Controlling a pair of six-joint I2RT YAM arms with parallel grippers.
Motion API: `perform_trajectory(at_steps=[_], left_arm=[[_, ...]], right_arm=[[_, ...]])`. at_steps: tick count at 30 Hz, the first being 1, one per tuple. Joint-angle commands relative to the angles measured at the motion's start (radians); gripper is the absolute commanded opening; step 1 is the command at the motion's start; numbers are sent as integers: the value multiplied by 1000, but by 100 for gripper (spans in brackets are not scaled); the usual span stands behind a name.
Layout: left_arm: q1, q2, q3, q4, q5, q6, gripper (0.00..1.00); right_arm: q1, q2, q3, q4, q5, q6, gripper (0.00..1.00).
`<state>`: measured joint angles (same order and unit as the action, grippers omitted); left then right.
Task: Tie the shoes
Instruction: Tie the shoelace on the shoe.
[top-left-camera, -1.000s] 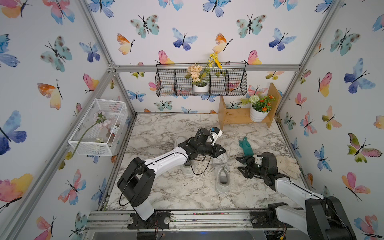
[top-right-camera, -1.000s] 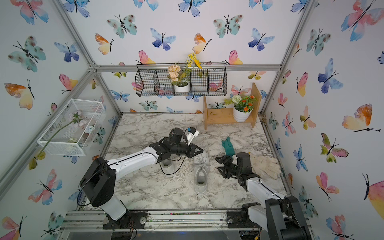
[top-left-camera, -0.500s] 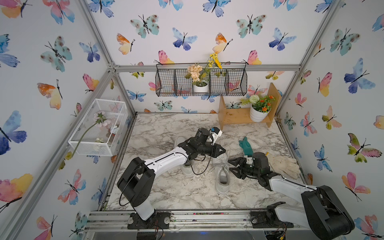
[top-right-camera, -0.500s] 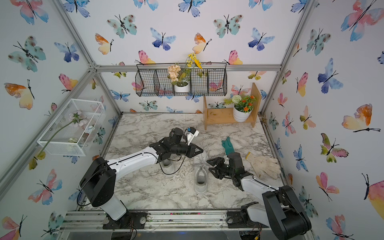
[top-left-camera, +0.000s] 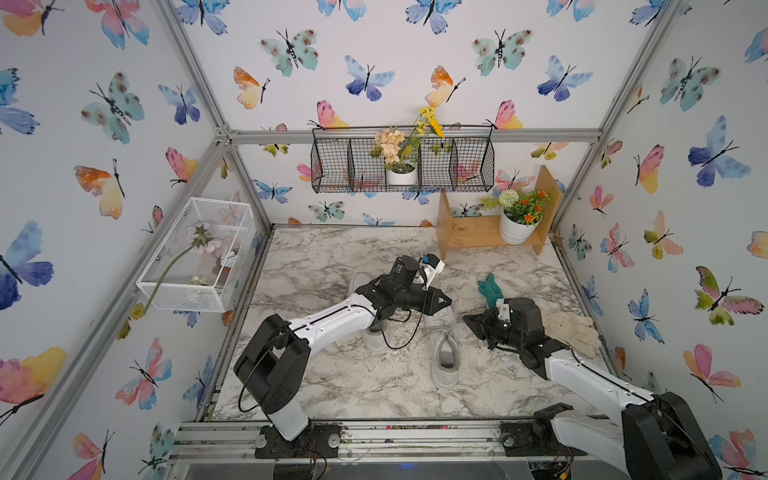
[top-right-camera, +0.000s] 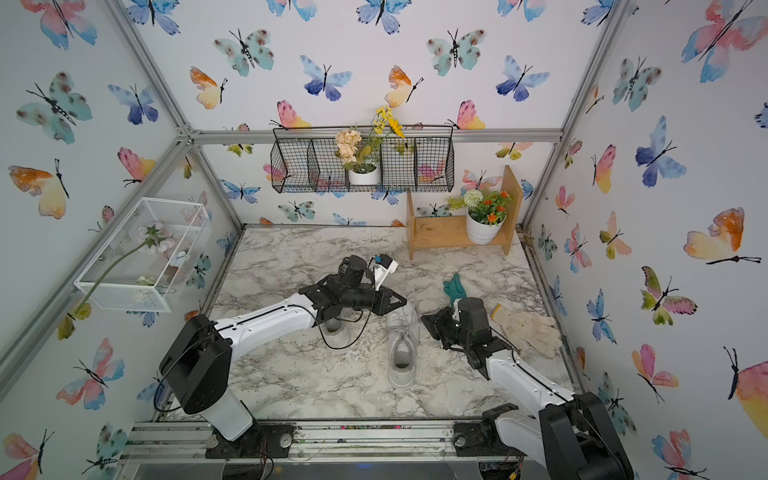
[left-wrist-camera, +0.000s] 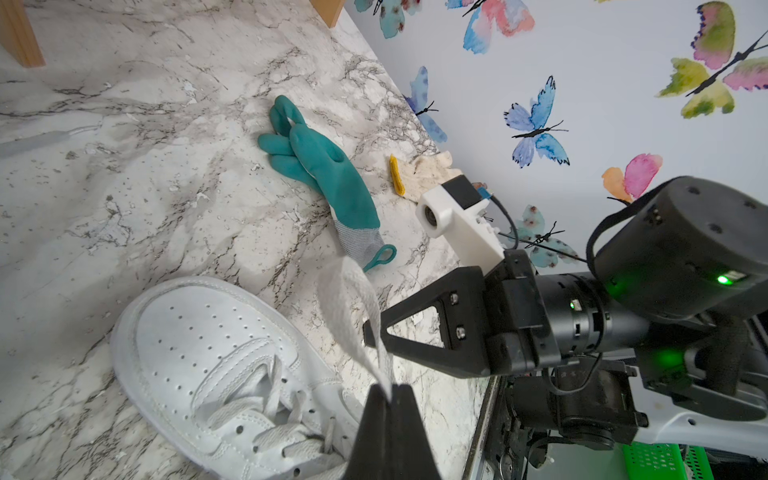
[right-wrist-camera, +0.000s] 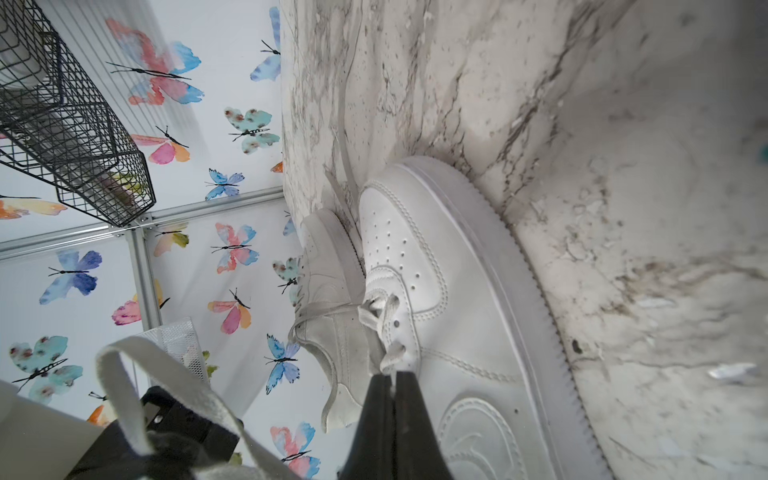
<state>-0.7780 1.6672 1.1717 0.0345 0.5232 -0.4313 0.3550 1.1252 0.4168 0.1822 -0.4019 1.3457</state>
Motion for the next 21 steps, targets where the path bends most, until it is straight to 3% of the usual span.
perform_trajectory(at_steps=[1,8,21], left_arm=[[4,-6,-12,43,52,-12,0],[-7,25,0,58,76,-25,0],[-34,91,44,57,88,-30,0]], right_arm=[[-3,-10,31,-146,122,-116,2],[-16,-43,98,-310,277,-267,2],[-26,-57,160,-465,417,-419,2]])
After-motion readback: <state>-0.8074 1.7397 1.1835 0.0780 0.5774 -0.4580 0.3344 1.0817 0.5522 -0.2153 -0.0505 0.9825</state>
